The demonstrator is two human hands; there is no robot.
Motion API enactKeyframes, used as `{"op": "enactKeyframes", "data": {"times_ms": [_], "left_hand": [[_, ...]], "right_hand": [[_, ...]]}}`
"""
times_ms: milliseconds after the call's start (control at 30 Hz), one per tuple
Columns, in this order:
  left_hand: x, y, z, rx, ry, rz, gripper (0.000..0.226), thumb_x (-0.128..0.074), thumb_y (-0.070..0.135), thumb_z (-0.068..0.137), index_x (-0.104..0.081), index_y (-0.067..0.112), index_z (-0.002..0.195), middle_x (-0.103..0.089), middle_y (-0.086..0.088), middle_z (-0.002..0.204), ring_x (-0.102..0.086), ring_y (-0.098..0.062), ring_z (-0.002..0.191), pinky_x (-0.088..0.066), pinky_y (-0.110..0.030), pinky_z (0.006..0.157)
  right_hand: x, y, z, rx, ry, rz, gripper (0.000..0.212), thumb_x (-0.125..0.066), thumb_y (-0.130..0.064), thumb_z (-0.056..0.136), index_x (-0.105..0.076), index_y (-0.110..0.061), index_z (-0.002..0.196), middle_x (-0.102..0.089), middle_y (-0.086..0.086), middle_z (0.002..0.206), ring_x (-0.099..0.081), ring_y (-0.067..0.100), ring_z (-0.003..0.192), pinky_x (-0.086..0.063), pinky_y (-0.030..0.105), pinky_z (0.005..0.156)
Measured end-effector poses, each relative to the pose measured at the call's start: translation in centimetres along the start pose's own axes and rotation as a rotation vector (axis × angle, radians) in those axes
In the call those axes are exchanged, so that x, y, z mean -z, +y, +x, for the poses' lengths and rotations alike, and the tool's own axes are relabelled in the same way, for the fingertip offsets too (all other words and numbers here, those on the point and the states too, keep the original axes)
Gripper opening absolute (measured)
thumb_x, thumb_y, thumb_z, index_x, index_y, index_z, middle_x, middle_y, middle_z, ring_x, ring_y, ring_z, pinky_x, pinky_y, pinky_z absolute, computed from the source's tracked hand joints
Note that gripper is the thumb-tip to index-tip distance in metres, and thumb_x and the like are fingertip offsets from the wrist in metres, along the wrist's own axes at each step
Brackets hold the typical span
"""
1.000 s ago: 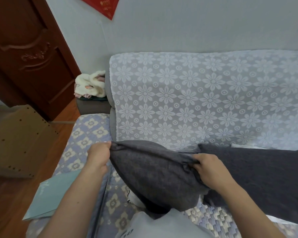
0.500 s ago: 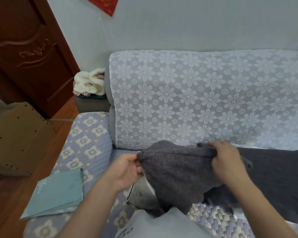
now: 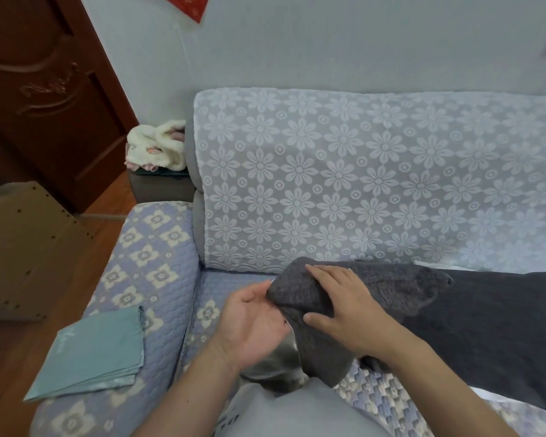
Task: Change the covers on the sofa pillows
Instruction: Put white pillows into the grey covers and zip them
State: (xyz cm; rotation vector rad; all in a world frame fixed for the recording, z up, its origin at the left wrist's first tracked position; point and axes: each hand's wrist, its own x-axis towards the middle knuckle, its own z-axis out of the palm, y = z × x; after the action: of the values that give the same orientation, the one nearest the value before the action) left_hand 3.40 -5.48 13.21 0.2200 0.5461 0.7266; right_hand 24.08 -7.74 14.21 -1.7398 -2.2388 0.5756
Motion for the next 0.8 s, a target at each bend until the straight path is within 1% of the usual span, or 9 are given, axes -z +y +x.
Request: {"op": "enactKeyframes", "data": {"times_ms": [67,133,200,300,367,500,633,700,800], "left_hand": [[-0.2,-0.4,0.0,-0.023,0.005,-0.04,0.056,-0.055,0.021,0.088,-0.052,-0.005,0.138,-0.054,-0.026,0.133,-0.051,-0.037,0.122,-0.027,-0.047,0.119],[0.2,-0.6,0.5,-0.056,0.101,-0.125,0.049,-0.052,0.026,0.093,-0.056,-0.005,0.132,-0.058,-0.026,0.132,-0.056,-0.037,0.12,-0.033,-0.049,0.116],[0.7,-0.8,1.1,-0.096,0.234,-0.142,0.036,-0.049,0.028,0.098,-0.063,0.001,0.116,-0.067,-0.021,0.116,-0.065,-0.032,0.106,-0.045,-0.046,0.106],[1.0,-1.0,1.8,-0.115,0.446,0.085,0.028,-0.048,0.019,0.1,-0.07,0.001,0.105,-0.072,-0.015,0.093,-0.07,-0.024,0.082,-0.055,-0.041,0.084],[1.1,-1.3,1.8,-0.087,0.525,0.211,0.029,-0.047,0.014,0.101,-0.072,0.0,0.104,-0.073,-0.016,0.091,-0.07,-0.026,0.081,-0.057,-0.042,0.076],[2.0,-1.4,1.1,-0.066,0.443,0.205,0.029,-0.045,0.011,0.103,-0.069,-0.002,0.111,-0.072,-0.018,0.101,-0.069,-0.026,0.086,-0.057,-0.043,0.082],[1.2,-1.1,-0.1,-0.157,0.299,0.519,0.024,-0.046,0.005,0.103,-0.07,0.0,0.103,-0.074,-0.014,0.097,-0.07,-0.02,0.085,-0.056,-0.033,0.078],[1.3,-0.5,-0.2,-0.26,0.316,0.747,0.024,-0.048,0.007,0.104,-0.072,0.004,0.101,-0.074,-0.012,0.104,-0.07,-0.021,0.096,-0.055,-0.032,0.089],[2.7,0.4,0.1,-0.387,0.435,1.044,0.025,-0.048,0.014,0.106,-0.071,0.016,0.096,-0.064,-0.001,0.117,-0.06,-0.017,0.113,-0.042,-0.037,0.108]], "right_hand": [[0.1,-0.1,0.1,0.001,-0.015,0.002,0.088,-0.061,-0.06,0.084,-0.021,-0.031,0.157,-0.03,-0.012,0.154,-0.02,0.008,0.142,-0.015,0.036,0.123],[0.2,-0.3,0.1,-0.012,0.002,0.015,0.085,-0.061,-0.06,0.086,-0.022,-0.032,0.157,-0.031,-0.014,0.153,-0.02,0.006,0.142,-0.014,0.035,0.123],[0.2,-0.2,0.0,-0.031,-0.013,0.029,0.079,-0.057,-0.06,0.09,-0.023,-0.033,0.156,-0.032,-0.015,0.152,-0.02,0.005,0.141,-0.013,0.036,0.123],[-0.3,0.5,-0.4,-0.067,-0.078,-0.009,0.073,-0.051,-0.061,0.092,-0.026,-0.034,0.155,-0.032,-0.015,0.153,-0.023,0.008,0.143,-0.013,0.04,0.124],[-0.6,0.9,-0.5,-0.089,-0.097,-0.054,0.071,-0.052,-0.059,0.093,-0.027,-0.033,0.155,-0.034,-0.013,0.152,-0.027,0.011,0.142,-0.016,0.04,0.123],[-0.8,1.1,-0.3,-0.09,-0.078,-0.147,0.078,-0.058,-0.056,0.09,-0.024,-0.031,0.156,-0.033,-0.01,0.15,-0.029,0.016,0.138,-0.018,0.038,0.121],[-0.4,1.6,0.7,-0.088,-0.107,-0.253,0.094,-0.064,-0.064,0.079,-0.02,-0.032,0.156,-0.036,-0.007,0.136,-0.034,0.02,0.126,-0.027,0.039,0.115],[-0.3,1.9,1.3,-0.067,-0.138,-0.282,0.09,-0.066,-0.069,0.075,-0.031,-0.034,0.15,-0.036,-0.005,0.13,-0.033,0.021,0.122,-0.028,0.039,0.113],[-1.0,1.8,2.3,0.005,-0.169,-0.286,0.07,-0.067,-0.068,0.073,-0.048,-0.03,0.129,-0.04,-0.004,0.142,-0.031,0.026,0.136,-0.022,0.044,0.118]]}}
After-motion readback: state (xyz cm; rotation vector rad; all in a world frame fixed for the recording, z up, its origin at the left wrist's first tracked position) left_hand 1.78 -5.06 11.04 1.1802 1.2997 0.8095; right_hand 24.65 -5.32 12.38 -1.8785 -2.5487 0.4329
